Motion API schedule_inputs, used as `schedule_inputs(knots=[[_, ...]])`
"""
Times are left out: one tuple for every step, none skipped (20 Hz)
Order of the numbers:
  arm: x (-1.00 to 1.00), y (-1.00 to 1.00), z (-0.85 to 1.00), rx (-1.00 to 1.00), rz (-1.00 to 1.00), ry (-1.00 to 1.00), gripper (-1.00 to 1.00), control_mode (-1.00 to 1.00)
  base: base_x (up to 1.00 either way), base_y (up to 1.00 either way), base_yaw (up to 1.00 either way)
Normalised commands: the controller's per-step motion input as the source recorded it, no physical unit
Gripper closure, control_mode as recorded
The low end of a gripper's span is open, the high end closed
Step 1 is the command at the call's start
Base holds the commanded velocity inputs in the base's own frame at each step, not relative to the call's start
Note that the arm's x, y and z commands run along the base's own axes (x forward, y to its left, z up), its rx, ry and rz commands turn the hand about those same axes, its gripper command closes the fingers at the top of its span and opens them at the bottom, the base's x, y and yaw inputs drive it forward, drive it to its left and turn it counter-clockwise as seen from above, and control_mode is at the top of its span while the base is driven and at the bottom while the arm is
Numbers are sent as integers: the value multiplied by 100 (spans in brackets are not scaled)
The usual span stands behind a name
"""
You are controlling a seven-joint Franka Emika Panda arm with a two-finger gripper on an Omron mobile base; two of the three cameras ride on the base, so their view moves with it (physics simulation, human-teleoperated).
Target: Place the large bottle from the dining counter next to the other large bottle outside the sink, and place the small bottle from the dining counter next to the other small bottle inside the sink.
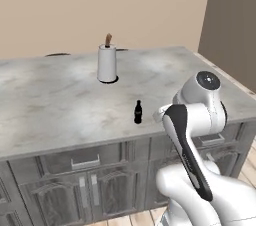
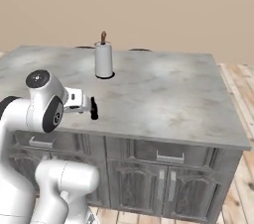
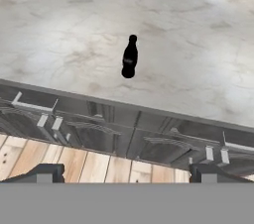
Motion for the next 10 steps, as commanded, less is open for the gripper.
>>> schedule_inputs(knots=[[0,0,0,0,0,0,-100,100,38,0,0],[0,0,0,0,0,0,-100,100,36,2,0],[0,0,0,0,0,0,-100,100,36,11,1],[0,0,0,0,0,0,-100,100,32,14,2],[0,0,0,0,0,0,-100,100,34,18,3],[0,0,0,0,0,0,-100,100,34,18,3],[0,0,0,0,0,0,-100,100,36,17,3],[0,0,0,0,0,0,-100,100,34,16,3],[0,0,0,0,0,0,-100,100,31,16,3],[0,0,0,0,0,0,-100,100,28,18,3]])
